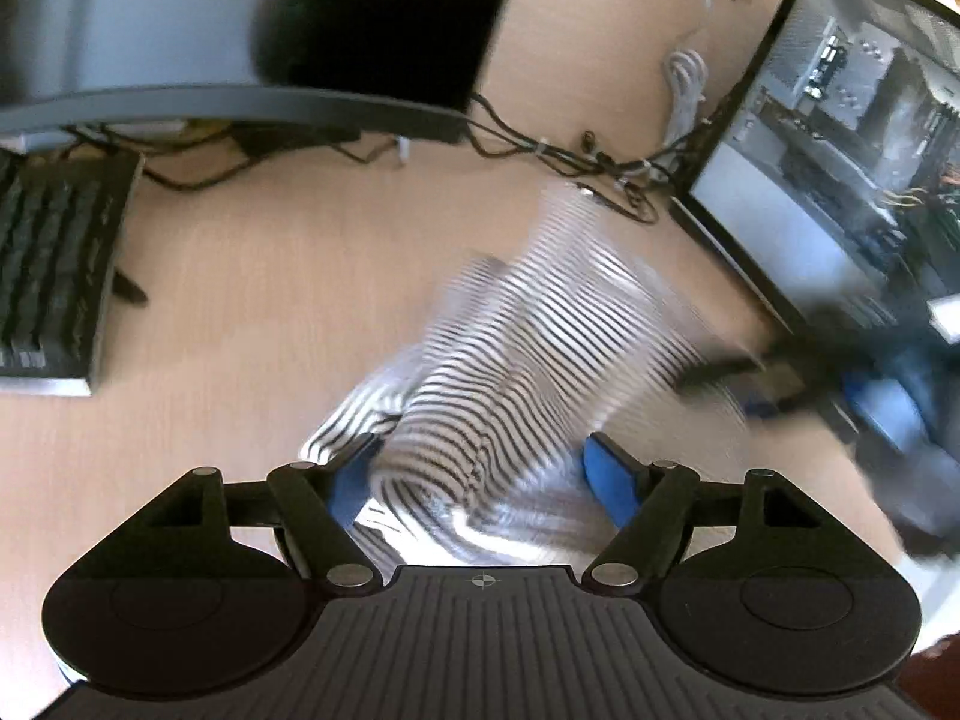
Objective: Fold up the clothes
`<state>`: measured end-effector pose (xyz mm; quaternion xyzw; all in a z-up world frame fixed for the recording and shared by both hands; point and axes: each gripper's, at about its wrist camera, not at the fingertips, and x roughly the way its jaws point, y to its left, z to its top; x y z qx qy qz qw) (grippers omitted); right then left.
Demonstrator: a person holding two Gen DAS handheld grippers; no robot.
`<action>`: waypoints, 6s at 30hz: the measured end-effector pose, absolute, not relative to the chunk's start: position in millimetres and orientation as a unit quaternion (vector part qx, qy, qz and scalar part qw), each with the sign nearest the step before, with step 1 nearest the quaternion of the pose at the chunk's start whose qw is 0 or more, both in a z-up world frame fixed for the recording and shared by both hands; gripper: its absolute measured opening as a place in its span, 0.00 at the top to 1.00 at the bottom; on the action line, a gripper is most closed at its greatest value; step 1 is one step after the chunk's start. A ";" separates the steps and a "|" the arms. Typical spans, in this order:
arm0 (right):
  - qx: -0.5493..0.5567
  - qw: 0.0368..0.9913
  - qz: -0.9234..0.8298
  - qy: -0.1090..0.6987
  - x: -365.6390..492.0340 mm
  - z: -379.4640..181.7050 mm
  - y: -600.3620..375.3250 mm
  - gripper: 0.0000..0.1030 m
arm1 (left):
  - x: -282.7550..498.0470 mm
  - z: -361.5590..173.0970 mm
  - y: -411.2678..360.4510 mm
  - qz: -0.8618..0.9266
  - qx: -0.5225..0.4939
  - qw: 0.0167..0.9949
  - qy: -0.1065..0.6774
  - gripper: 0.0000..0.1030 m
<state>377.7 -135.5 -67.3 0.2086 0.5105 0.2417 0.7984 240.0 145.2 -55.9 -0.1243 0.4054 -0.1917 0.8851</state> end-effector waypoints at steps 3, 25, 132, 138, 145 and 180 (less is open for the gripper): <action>0.093 0.842 0.253 0.468 402.6 -48.0 -104.8 0.33 | 226.9 -55.7 127.5 -0.200 -0.143 0.878 0.411 0.24; -0.215 0.882 0.339 0.247 272.2 -25.1 -25.2 0.27 | 233.8 -51.2 170.1 -0.050 -0.227 0.883 0.409 0.49; 0.037 0.850 0.400 0.341 312.0 17.5 -93.2 0.73 | 229.3 -63.0 153.2 -0.102 -0.239 0.854 0.451 0.49; 0.094 0.819 0.416 0.383 309.0 -6.8 -81.4 0.72 | 222.5 -62.1 146.0 -0.098 -0.210 0.865 0.446 0.53; 0.100 0.814 0.392 0.418 322.1 -37.7 -74.3 0.68 | 212.8 -61.0 138.0 -0.090 -0.172 0.878 0.438 0.52; -0.130 0.864 0.387 0.294 266.4 8.6 -57.8 0.33 | 232.7 -42.8 153.6 -0.081 -0.147 0.895 0.413 0.36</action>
